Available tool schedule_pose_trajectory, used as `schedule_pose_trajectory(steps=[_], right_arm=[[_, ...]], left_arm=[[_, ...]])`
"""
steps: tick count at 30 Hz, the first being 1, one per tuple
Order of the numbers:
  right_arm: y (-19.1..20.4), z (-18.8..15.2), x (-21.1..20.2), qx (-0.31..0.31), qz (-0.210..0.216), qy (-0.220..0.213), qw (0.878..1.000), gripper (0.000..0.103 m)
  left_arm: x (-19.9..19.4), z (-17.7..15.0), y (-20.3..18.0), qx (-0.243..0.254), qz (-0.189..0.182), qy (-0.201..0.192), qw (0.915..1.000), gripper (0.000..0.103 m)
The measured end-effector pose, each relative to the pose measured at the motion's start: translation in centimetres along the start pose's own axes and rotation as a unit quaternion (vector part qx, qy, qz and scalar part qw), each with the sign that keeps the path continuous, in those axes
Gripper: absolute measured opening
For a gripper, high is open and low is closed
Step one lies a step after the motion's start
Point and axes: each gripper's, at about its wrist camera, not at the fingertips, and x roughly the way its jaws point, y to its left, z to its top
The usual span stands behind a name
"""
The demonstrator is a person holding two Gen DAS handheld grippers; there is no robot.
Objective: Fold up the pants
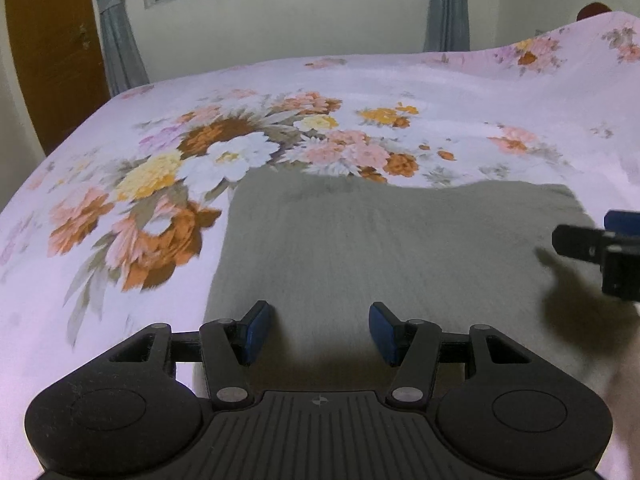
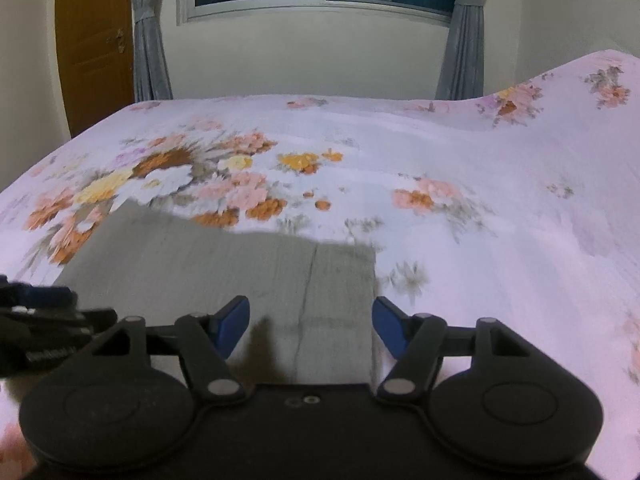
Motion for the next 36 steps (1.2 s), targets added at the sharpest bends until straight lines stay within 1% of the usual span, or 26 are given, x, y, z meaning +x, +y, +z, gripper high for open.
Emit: schedule_pose_trajectory(steps=[3,4,6,7,8,9,10,12,13,16,19,21,23,25,27,28,30,32,36], right_arm=[[0.0,0.8,2.4,0.001,-0.005,0.0,1.0,0.067],[0.0,0.7,3.2,-0.001,-0.011,0.007,1.0,0.068],[-0.2,0.1,5.3,-0.003,-0.021,0.039,0.999,0.071],[-0.6,-0.4,6.2,0.011,-0.012,0.056,0.998,0.072],[-1.1,-0.6,6.5,0.03,-0.007,0.059,0.998,0.077],[-1.4,-0.7,6.5,0.045,-0.007,0.061,0.997,0.079],[-1.4,-0.6,6.3,0.05,-0.005,0.063,0.997,0.077],[-1.0,-0.4,5.0,0.034,-0.011,0.047,0.998,0.073],[-0.8,-0.4,4.1,0.027,-0.011,0.04,0.999,0.069],[-0.4,-0.7,0.6,0.017,-0.003,0.01,1.0,0.068],[0.2,-1.6,-2.6,0.009,0.009,-0.007,1.0,0.068],[0.6,-2.4,-4.3,0.01,0.019,-0.011,1.0,0.068],[1.1,-3.7,-5.3,0.005,0.025,-0.004,1.0,0.068],[1.3,-5.0,-4.8,0.003,0.023,0.023,0.999,0.068],[1.1,-5.8,-4.3,0.016,0.011,0.055,0.998,0.069],[0.8,-5.9,-4.6,0.028,0.013,0.055,0.998,0.066],[0.6,-5.6,-6.1,0.04,0.014,0.041,0.998,0.066],[0.6,-5.5,-8.0,0.047,0.018,0.023,0.998,0.069],[0.7,-6.1,-11.4,0.055,0.03,0.004,0.998,0.072]], left_arm=[[2.1,1.5,-0.5,0.009,0.0,-0.004,1.0,0.055],[2.7,2.0,-0.6,0.008,0.002,-0.004,1.0,0.055],[3.8,2.7,-0.5,0.001,0.004,-0.005,1.0,0.055],[4.3,3.0,-0.5,-0.002,0.004,-0.001,1.0,0.055],[4.7,3.2,-0.5,-0.005,0.004,0.003,1.0,0.055],[4.8,3.3,-0.5,-0.006,0.005,0.004,1.0,0.055],[4.7,3.3,-0.6,-0.006,0.007,0.004,1.0,0.055],[3.6,2.8,-0.6,-0.006,0.001,-0.002,1.0,0.055],[2.9,2.4,-0.6,-0.005,-0.003,-0.002,1.0,0.055],[0.6,0.4,-0.2,0.0,-0.009,-0.005,1.0,0.055],[-1.9,-2.1,0.1,0.003,-0.017,0.0,0.9999,0.055],[-3.4,-3.8,0.2,0.0,-0.024,0.008,0.9997,0.055],[-4.8,-5.4,0.1,-0.003,-0.026,0.005,0.9996,0.055],[-5.8,-6.4,0.0,-0.003,-0.023,0.005,0.9997,0.055],[-6.9,-6.7,0.1,-0.016,-0.025,0.011,0.9995,0.055],[-7.7,-6.6,0.4,-0.027,-0.026,0.009,0.9993,0.055],[-9.4,-6.5,0.7,-0.033,-0.028,-0.001,0.9991,0.055],[-11.1,-6.6,0.9,-0.032,-0.024,-0.013,0.9991,0.055],[-14.1,-7.0,1.3,-0.038,-0.024,-0.028,0.9986,0.055]])
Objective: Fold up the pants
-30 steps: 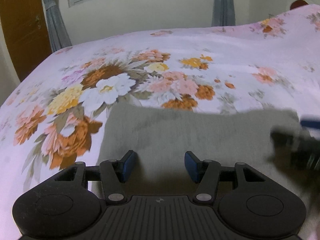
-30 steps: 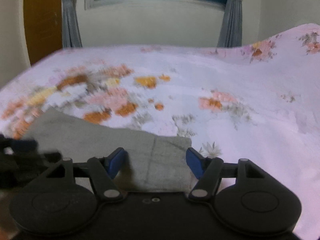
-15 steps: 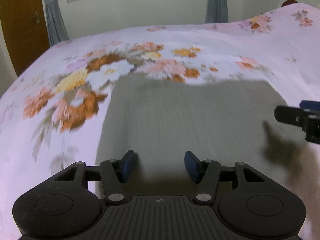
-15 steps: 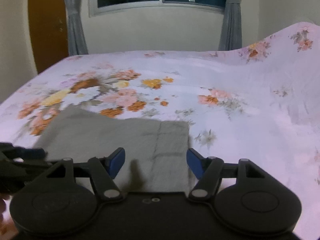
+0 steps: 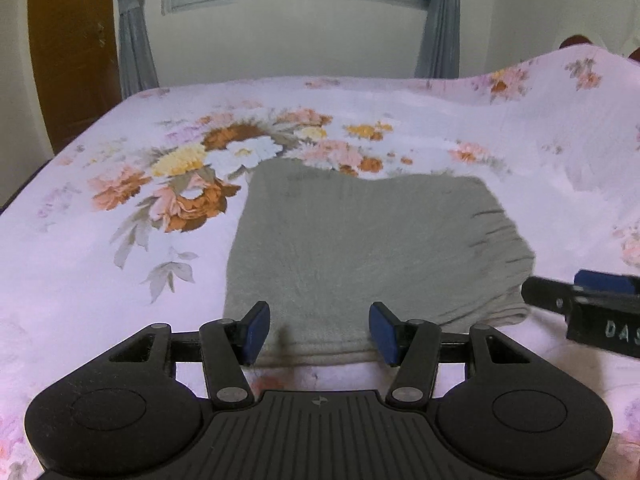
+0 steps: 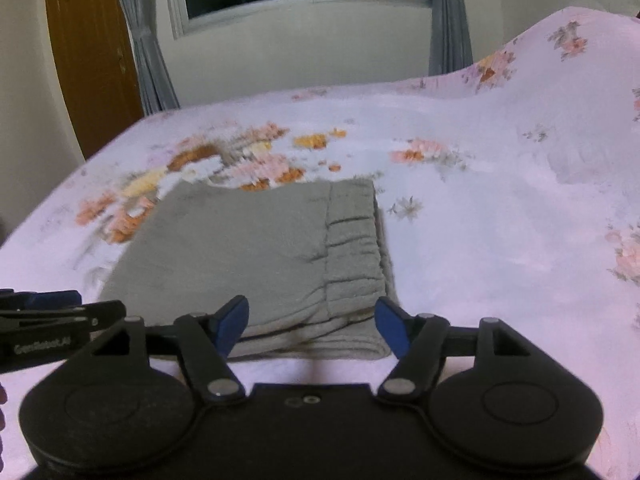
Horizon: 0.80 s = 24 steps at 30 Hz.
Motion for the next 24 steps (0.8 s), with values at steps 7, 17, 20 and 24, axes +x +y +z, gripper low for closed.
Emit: schedule_pose_trajectory(steps=[7,17,20,24], right_arm=[[0.3,-1.3,-4.3,0.007,0.023,0.001,1.0,0.082],[1.4,-2.8,-12.2,0.02,0.071,-0.012,0.997,0.097],[1.6,-3.3,-14.9,0.019,0.07,-0.032,0.997,0.1],[1.5,-3.8,-17.8,0.024,0.063,-0.054,0.996,0.102]], left_arm=[[-4.4,-1.3,-0.1,0.004,0.002,-0.016,0.9999,0.055],[-13.6,-2.8,-1.0,0.03,0.021,-0.079,0.9962,0.103],[-16.0,-3.2,-1.0,0.021,0.031,-0.08,0.9961,0.103],[-18.7,-3.9,-0.6,-0.001,0.031,-0.082,0.9962,0.103]])
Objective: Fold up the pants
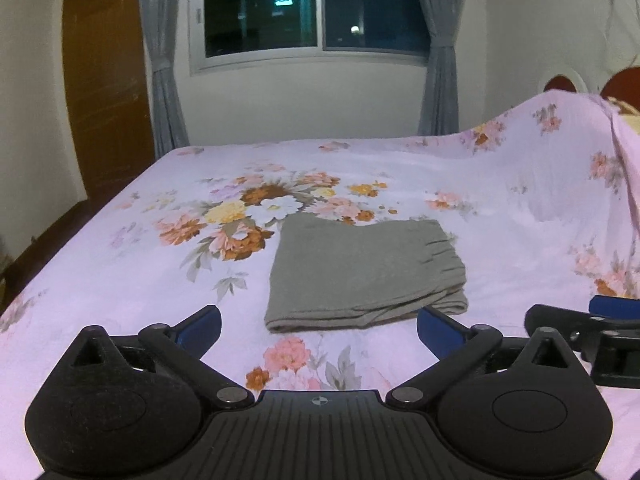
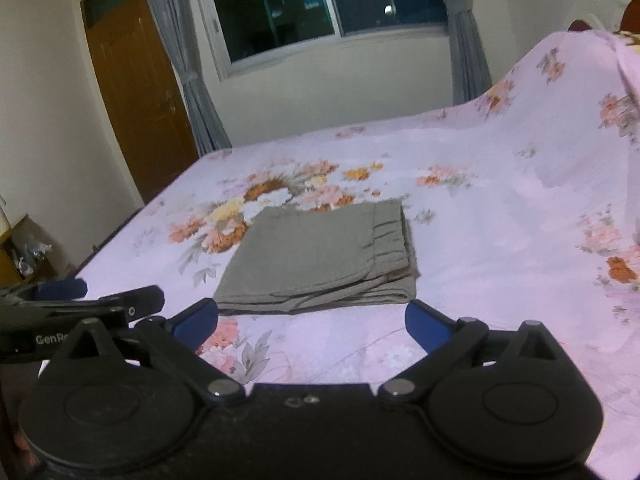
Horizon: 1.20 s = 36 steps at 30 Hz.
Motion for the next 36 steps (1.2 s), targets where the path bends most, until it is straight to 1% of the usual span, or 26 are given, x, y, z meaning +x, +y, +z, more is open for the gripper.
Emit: schedule_pose_trajectory(steps=[3,8,10,12,14,17,19,21,24,26,29,33,36], right_arm=[[0.2,0.0,-1.7,0.001,-0.009,-0.009,1.0,0.103],[0.8,0.1,-4.1,-0.002,-0.008,-0.024,1.0,0.103],[1.1,0.1,-4.9,-0.005,-0.007,-0.032,0.999,0.103],[1.5,0.1,-5.6,-0.009,-0.007,-0.038,0.999,0.103],[1.9,0.0,-6.2,-0.02,-0.012,-0.044,0.999,0.103],[2.1,-0.5,-6.9,-0.024,-0.023,-0.057,0.998,0.103],[2.4,-1.0,-7.0,-0.028,-0.042,-0.066,0.997,0.103],[2.6,-1.4,-7.0,-0.034,-0.054,-0.069,0.996,0.103],[2.9,-1.7,-7.1,-0.035,-0.066,-0.074,0.994,0.103],[3.3,-1.7,-7.4,-0.042,-0.074,-0.08,0.993,0.103],[4.0,-1.7,-8.2,-0.058,-0.093,-0.106,0.988,0.103],[4.3,-1.6,-9.0,-0.055,-0.104,-0.135,0.984,0.103],[4.2,-1.5,-8.5,-0.06,-0.109,-0.13,0.984,0.103]], left_arm=[[-1.7,-0.3,0.3,-0.008,-0.005,0.006,0.9999,0.103],[-4.3,-0.8,0.1,0.021,-0.024,-0.005,0.9995,0.103],[-5.2,-0.7,0.1,0.016,-0.031,-0.007,0.9994,0.103],[-5.9,-0.5,0.5,0.002,-0.049,-0.007,0.9988,0.103],[-6.8,-0.6,0.9,-0.009,-0.055,-0.012,0.9984,0.103],[-7.6,-1.0,1.1,-0.015,-0.037,-0.018,0.999,0.103],[-7.7,-1.4,0.9,-0.008,-0.015,-0.019,0.9997,0.103],[-7.7,-1.9,0.8,-0.002,-0.004,-0.021,0.9998,0.103],[-7.9,-2.4,0.8,-0.004,-0.014,-0.027,0.9995,0.103],[-8.0,-2.4,0.9,-0.012,-0.014,-0.026,0.9995,0.103],[-8.2,-2.2,0.7,-0.013,-0.005,-0.031,0.9994,0.103],[-8.4,-2.0,0.3,-0.003,-0.002,-0.036,0.9993,0.103],[-8.2,-2.1,0.3,-0.005,0.0,-0.034,0.9994,0.103]])
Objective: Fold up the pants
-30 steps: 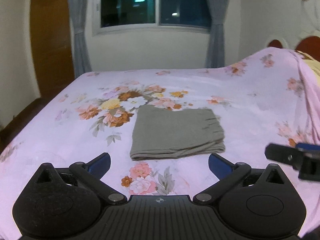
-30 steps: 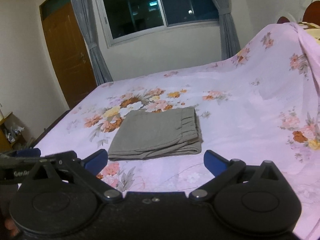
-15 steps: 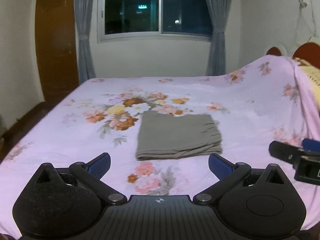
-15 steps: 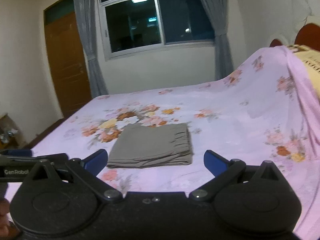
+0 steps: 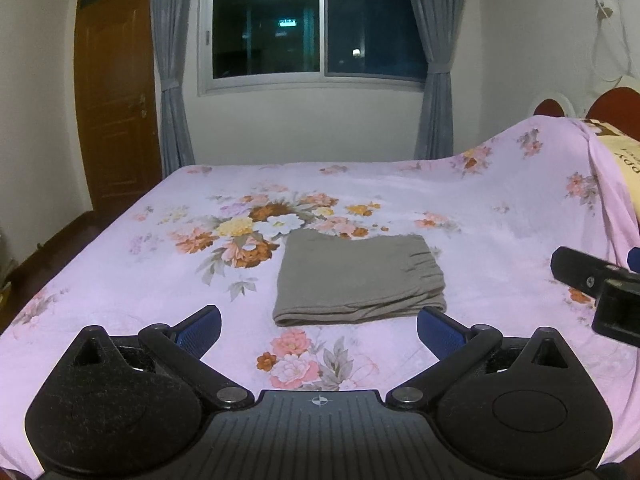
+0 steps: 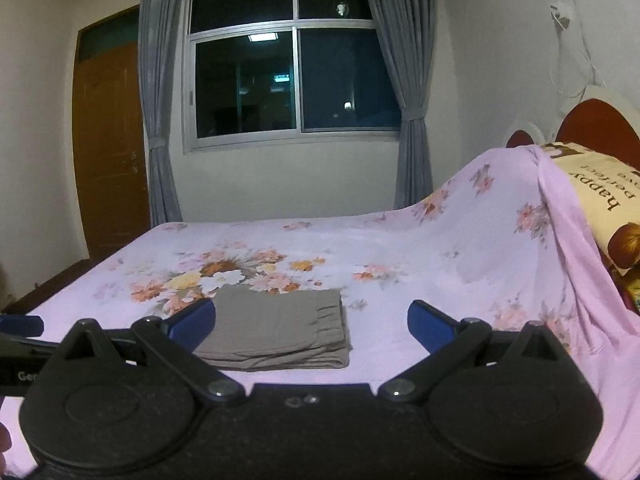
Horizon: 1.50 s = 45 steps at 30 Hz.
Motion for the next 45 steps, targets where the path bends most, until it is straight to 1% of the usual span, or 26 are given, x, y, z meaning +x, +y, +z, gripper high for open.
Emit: schedule_pose_trajectory(steps=[3,8,22,45], right_arm=[[0.0,-0.1,0.6,0.004,0.008,0.01,1.0,0.103],[0.1,-0.1,0.9,0.004,0.013,0.012,1.0,0.103],[-0.6,-0.4,1.0,0.019,0.013,0.022,0.999,0.103],[-0.6,-0.7,1.8,0.031,0.016,0.032,0.999,0.103]], left_arm=[[0.4,0.0,0.3,-0.004,0.003,0.003,1.0,0.103],[0.7,0.2,0.2,-0.003,0.009,0.002,0.9999,0.103],[1.0,1.1,-1.3,0.01,0.003,-0.006,0.9999,0.103],[1.6,1.0,-1.4,0.006,0.005,0.002,1.0,0.103]])
